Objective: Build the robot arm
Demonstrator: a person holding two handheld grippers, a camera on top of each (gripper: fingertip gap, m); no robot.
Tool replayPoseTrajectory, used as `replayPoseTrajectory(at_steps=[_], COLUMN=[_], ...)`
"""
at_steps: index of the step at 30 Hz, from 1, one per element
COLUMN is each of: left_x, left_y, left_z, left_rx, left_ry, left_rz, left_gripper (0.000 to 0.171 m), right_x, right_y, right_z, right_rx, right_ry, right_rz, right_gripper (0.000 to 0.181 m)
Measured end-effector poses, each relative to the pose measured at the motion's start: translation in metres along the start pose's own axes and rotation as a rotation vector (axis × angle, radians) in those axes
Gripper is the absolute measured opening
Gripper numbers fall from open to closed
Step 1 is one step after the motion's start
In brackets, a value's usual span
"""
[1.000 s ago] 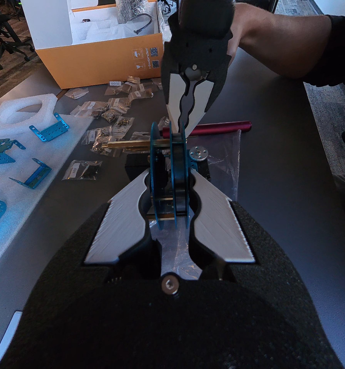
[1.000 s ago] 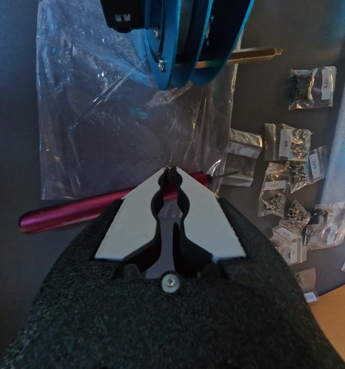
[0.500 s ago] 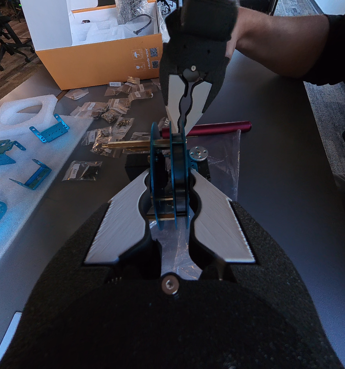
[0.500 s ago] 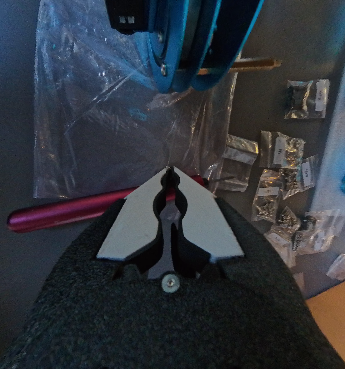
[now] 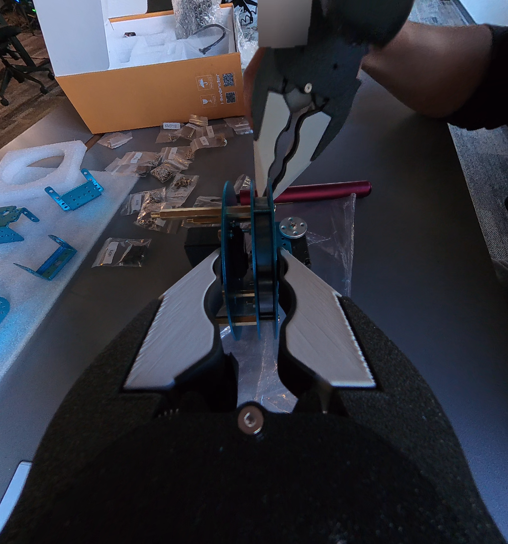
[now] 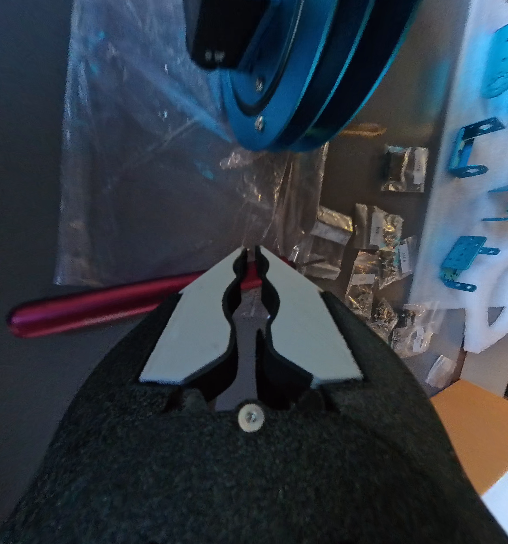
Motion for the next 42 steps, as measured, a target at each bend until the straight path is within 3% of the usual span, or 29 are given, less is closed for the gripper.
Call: replayPoseTrajectory(at_steps=[6,12,18,42], left_x=[0.0,-0.001,-0.001,-0.001], left_y=[0.001,-0.001,-0.001,0.001], left_z=[0.0,0.001,0.001,0.001], left_rx=[0.012,0.003,0.005,0.013], left_ry=[0.002,0.012,0.01,0.007], left_rz=[0.0,0.011,0.01,0.007], left_gripper=[0.033,0.033,0.033,0.033], right_x=[0.013,0.014,0.018,0.019], right_y=[0.005,0.02,0.03,0.022], right_z=[0.006,0.007,0.009,0.005], right_rx=[-0.045,-0.117,-0.097,-0.143], right_ry=[-0.022,-0.014,0.04,-0.097], right_rz=[-0.194,-0.204,-0.324,-0.282], right_gripper=[0.006,0.003,0.004,0.003])
Point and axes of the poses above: each gripper's, where its closed fingertips meet, x out along the fingers, z out of its underside, y = z × x across the jaws, the point moved 8 cm from there along -x, back along the fingers, and after that the axes turned 1 degree about x, right-handed, at the moved point
